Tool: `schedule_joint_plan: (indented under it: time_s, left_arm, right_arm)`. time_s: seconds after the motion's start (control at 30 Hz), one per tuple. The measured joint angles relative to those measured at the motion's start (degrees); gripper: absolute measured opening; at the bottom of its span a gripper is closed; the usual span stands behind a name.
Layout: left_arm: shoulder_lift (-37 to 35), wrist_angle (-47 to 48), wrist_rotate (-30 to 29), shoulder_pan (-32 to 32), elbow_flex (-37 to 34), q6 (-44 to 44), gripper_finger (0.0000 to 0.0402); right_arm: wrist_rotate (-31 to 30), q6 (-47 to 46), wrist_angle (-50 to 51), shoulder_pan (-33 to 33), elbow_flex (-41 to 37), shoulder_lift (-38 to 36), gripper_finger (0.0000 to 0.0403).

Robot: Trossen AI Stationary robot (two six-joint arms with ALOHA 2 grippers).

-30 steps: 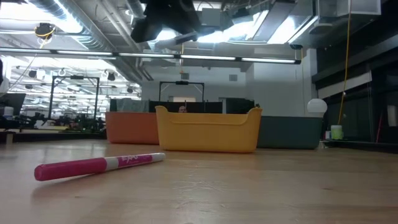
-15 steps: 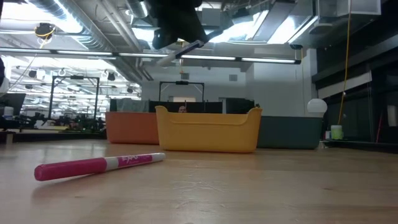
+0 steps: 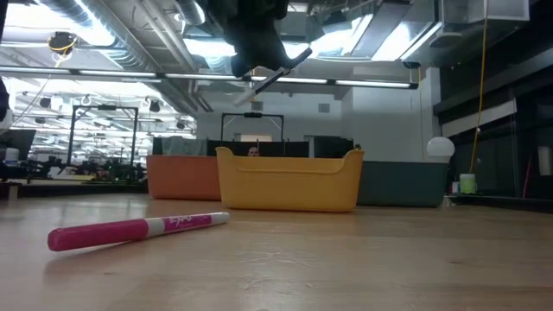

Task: Pick & Place Markers
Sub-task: Put the blue marker pen into the blue bin

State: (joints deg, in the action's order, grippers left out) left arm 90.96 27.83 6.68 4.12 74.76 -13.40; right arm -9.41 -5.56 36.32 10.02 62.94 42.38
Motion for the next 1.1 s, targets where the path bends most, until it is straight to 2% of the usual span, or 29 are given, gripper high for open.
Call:
schedule_joint_plan:
  time_s: [0.2, 0.53, 0.93, 1.1]
  left_arm:
    - [0.0, -3.9, 5.1, 4.8, 0.0, 1.8, 0.0027]
    - [0.0, -10.3, 7.8, 10.8, 0.0, 2.1, 0.0027]
    - [0.0, -18.1, 9.2, 13.0, 0.0, 0.5, 0.0027]
    - [0.0, -24.9, 12.5, 13.0, 0.0, -1.5, 0.0027]
  right_arm:
    - [0.0, 0.0, 0.0, 0.0, 0.0, 0.0, 0.0010]
    - [0.0, 0.0, 0.0, 0.0, 0.0, 0.0, 0.0010]
    - [0.0, 0.0, 0.0, 0.0, 0.0, 0.0, 0.0010]
    - [0.0, 0.0, 0.0, 0.0, 0.0, 0.0, 0.0010]
